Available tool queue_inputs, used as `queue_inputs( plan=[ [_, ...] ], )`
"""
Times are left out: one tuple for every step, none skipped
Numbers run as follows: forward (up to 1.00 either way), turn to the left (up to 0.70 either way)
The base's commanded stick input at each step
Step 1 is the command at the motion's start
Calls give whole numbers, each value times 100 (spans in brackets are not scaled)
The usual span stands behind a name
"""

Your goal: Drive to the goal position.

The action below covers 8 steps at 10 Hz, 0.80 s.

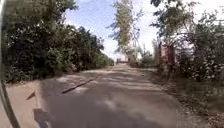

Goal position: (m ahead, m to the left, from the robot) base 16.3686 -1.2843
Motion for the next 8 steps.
queue_inputs(
  plan=[
    [70,0],
    [70,0],
    [70,0],
    [70,0],
    [70,0],
    [70,0],
    [70,-35],
    [70,-35]
  ],
)
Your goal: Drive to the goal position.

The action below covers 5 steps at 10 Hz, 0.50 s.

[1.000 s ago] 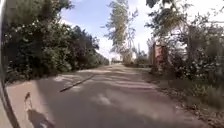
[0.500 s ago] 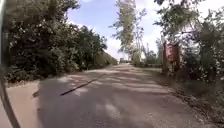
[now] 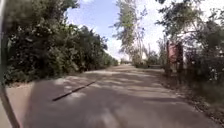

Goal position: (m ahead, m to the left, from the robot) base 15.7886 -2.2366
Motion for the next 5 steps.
queue_inputs(
  plan=[
    [70,-35],
    [70,-35],
    [70,-4],
    [70,0],
    [70,0]
  ],
)
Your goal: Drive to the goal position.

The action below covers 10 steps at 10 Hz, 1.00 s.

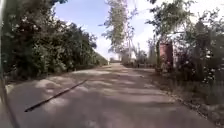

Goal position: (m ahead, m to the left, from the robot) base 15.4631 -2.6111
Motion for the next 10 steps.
queue_inputs(
  plan=[
    [70,0],
    [70,0],
    [70,0],
    [70,0],
    [70,0],
    [70,0],
    [70,0],
    [70,0],
    [70,0],
    [70,0]
  ],
)
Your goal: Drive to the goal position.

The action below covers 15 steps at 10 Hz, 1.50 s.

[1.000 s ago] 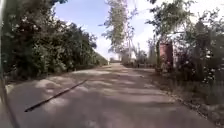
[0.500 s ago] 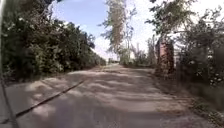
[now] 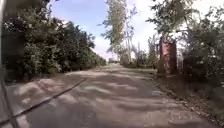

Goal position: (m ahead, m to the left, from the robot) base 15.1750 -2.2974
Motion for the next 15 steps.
queue_inputs(
  plan=[
    [70,0],
    [70,0],
    [70,-2],
    [70,-34],
    [70,-25],
    [70,-2],
    [70,0],
    [70,0],
    [70,0],
    [70,0],
    [70,0],
    [70,0],
    [70,0],
    [70,0],
    [70,0]
  ],
)
